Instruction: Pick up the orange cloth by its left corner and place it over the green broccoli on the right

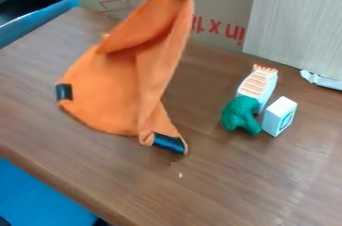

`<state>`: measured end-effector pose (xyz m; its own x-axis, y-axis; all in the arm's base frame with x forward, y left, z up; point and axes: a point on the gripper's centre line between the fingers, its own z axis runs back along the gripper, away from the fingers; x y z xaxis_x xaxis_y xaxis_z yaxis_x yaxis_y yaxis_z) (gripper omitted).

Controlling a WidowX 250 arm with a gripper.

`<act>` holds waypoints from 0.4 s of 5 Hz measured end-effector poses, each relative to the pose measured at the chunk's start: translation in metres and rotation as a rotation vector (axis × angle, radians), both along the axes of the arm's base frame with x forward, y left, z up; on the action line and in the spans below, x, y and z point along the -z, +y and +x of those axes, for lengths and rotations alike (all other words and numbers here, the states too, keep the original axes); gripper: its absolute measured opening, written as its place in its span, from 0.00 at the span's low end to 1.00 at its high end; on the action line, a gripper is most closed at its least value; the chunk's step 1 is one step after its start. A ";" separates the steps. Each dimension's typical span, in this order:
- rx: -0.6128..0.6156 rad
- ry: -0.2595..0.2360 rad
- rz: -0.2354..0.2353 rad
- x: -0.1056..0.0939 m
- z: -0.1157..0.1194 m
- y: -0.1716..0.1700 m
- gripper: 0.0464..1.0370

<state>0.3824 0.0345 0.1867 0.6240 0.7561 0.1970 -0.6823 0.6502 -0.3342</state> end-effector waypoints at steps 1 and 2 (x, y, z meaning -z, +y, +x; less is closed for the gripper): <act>0.002 0.023 -0.015 0.003 0.022 -0.024 0.01; -0.013 0.014 -0.020 0.005 0.040 -0.032 0.01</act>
<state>0.4225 0.0023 0.1820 0.6168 0.7679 0.1731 -0.6955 0.6346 -0.3371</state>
